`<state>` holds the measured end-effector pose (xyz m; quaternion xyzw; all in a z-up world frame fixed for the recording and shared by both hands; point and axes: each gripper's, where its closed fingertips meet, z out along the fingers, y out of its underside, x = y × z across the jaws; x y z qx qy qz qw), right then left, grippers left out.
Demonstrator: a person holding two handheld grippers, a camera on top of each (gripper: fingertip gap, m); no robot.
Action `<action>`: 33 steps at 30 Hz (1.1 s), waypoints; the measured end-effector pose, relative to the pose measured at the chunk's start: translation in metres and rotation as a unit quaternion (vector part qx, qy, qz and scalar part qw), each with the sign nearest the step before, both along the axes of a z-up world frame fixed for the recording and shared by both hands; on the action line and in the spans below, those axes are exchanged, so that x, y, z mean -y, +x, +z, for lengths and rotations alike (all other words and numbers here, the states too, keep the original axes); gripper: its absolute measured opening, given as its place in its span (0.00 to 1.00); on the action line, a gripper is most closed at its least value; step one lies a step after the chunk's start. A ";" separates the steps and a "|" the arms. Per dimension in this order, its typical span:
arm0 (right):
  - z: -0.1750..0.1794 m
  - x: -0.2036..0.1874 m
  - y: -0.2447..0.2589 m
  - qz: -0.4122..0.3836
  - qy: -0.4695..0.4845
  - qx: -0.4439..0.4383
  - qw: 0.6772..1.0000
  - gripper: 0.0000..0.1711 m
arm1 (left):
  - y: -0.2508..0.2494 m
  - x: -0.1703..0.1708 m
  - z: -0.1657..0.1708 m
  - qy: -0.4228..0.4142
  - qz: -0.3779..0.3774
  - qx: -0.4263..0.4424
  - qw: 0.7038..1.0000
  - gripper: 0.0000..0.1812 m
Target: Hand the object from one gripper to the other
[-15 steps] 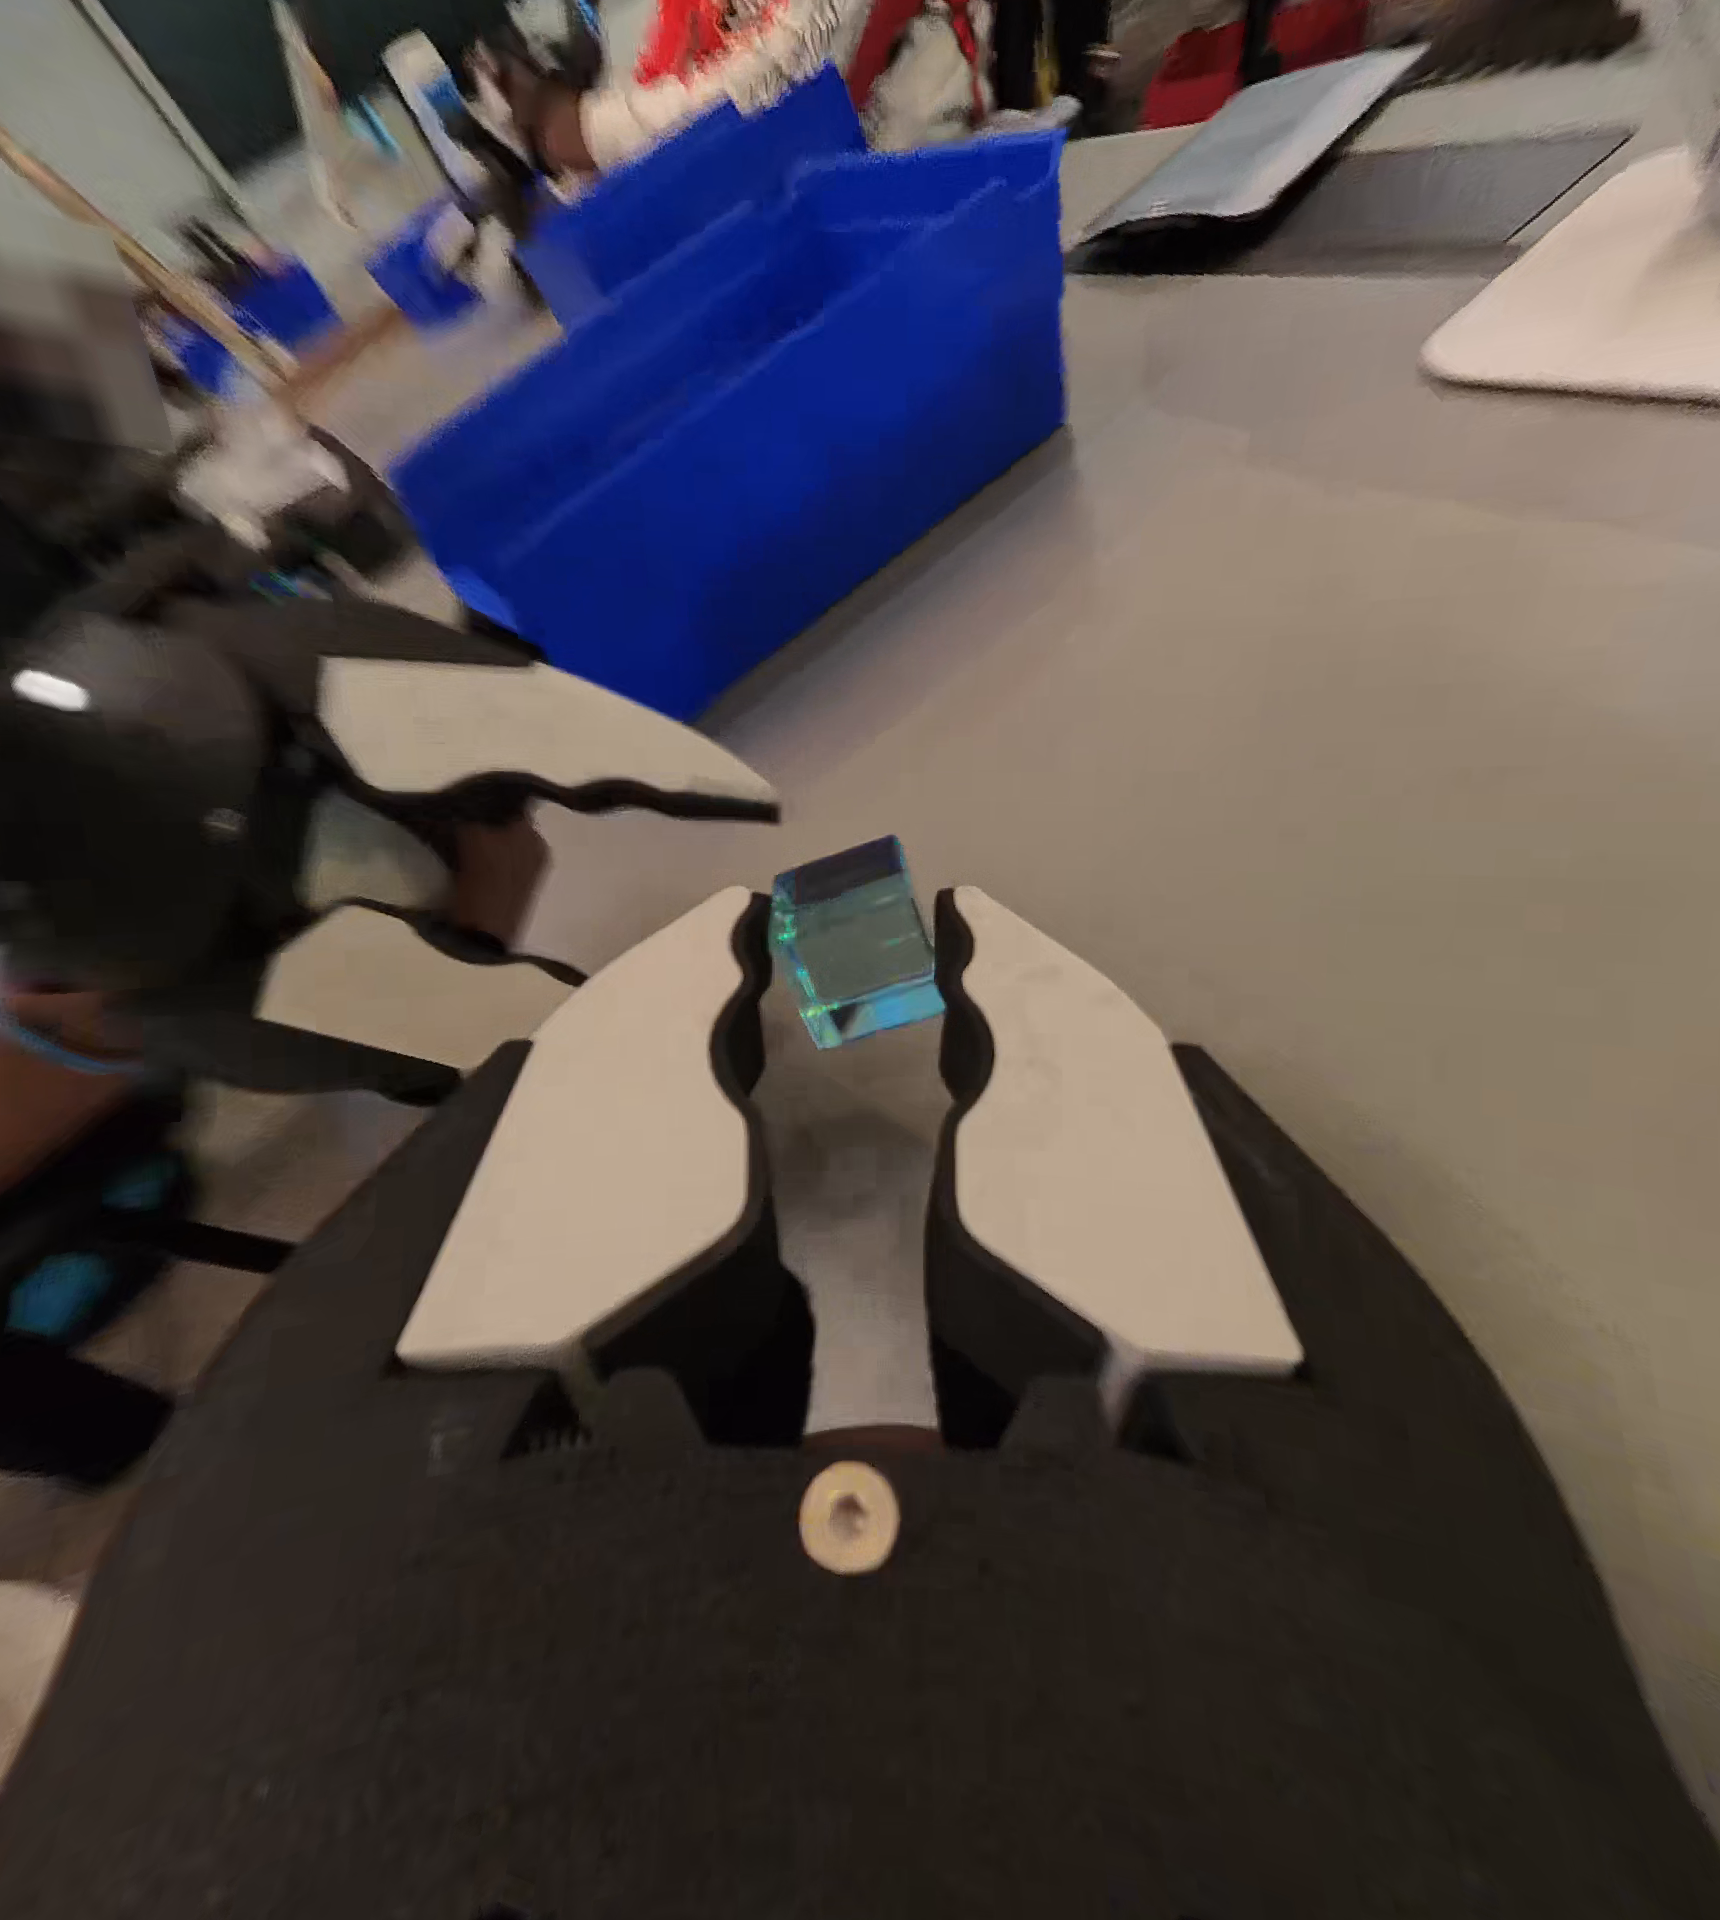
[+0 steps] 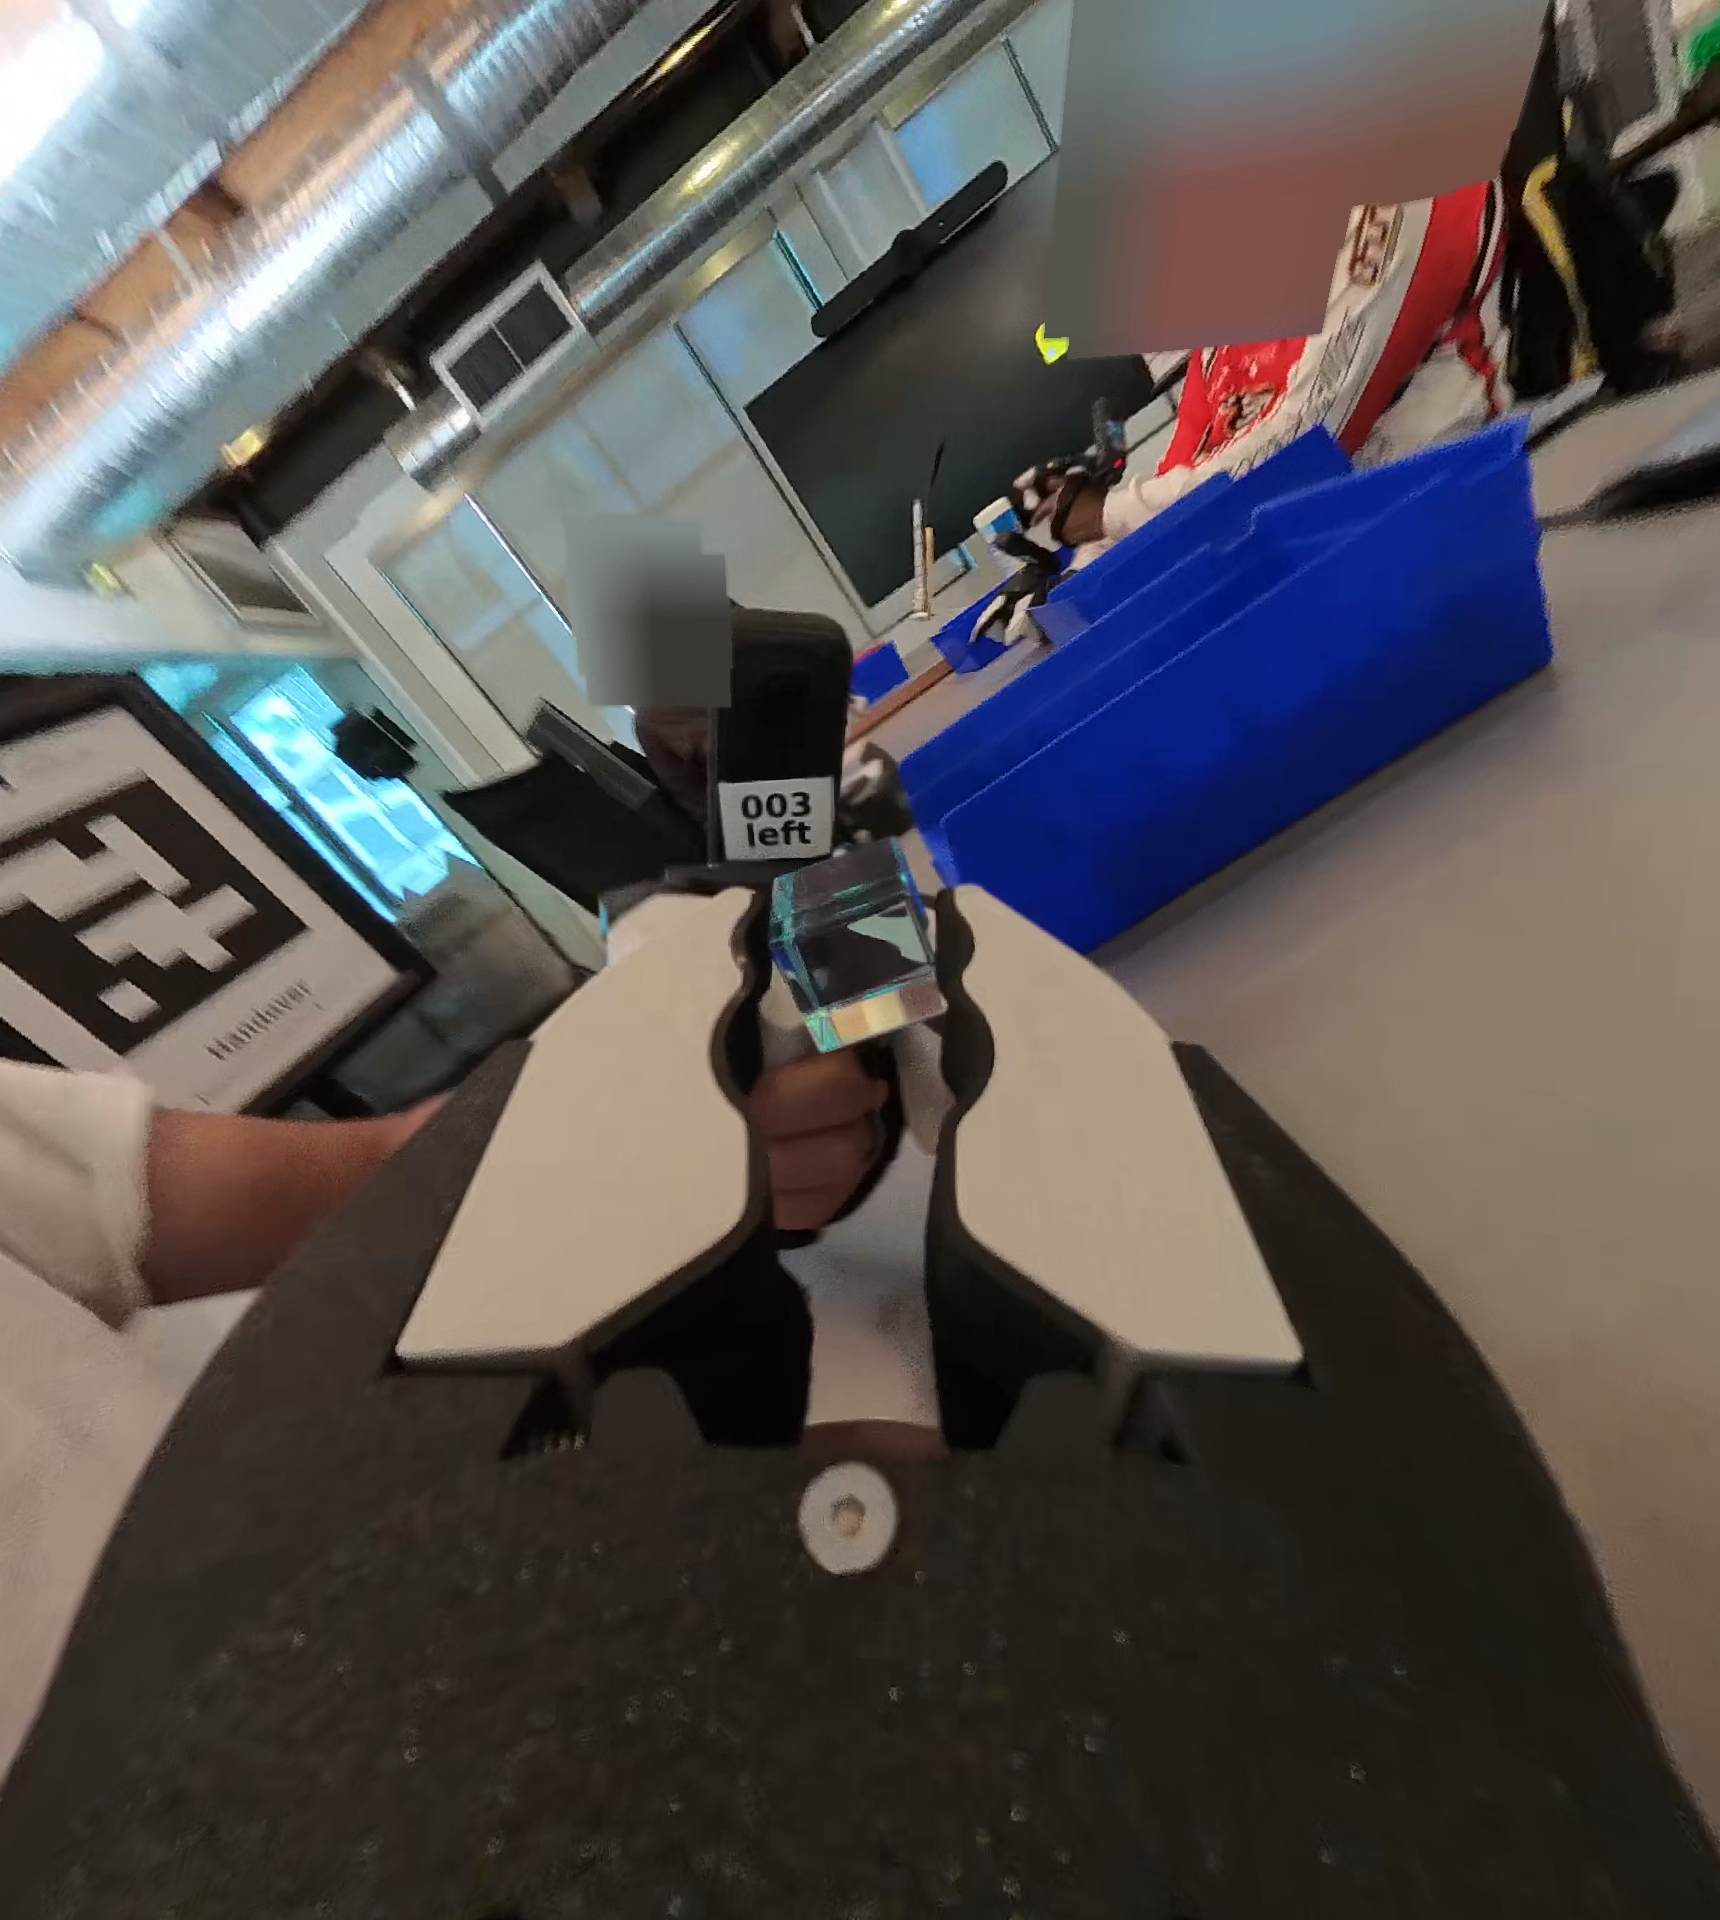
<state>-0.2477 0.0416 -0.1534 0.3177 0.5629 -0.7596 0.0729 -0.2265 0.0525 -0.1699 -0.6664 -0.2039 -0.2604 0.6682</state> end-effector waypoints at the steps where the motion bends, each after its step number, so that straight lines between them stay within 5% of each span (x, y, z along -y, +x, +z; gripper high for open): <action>1: -0.001 0.002 0.002 -0.010 0.026 -0.032 0.999 0.18 | 0.002 0.000 0.004 0.015 -0.008 0.018 1.000 0.28; 9: -0.016 0.007 0.010 -0.070 0.212 -0.213 0.951 0.18 | 0.004 0.002 0.008 0.036 -0.032 0.074 0.996 0.25; 22: -0.028 0.000 0.005 -0.073 0.243 -0.201 0.946 0.21 | -0.020 0.009 -0.009 -0.015 0.027 0.052 0.998 0.17; 25: -0.031 -0.014 -0.008 -0.086 0.229 -0.158 0.957 0.25 | -0.046 0.021 -0.023 -0.101 0.119 -0.068 0.985 0.17; 28: -0.034 -0.022 -0.020 -0.082 0.174 -0.055 0.980 0.28 | -0.064 0.033 -0.038 -0.231 0.186 -0.266 0.917 0.17; 30: -0.043 -0.021 -0.029 -0.087 0.138 0.040 0.986 0.30 | -0.065 0.033 -0.042 -0.279 0.197 -0.347 0.874 0.17; 33: -0.051 -0.008 -0.025 -0.067 0.111 0.104 0.986 0.30 | -0.056 0.026 -0.045 -0.300 0.185 -0.396 0.848 0.17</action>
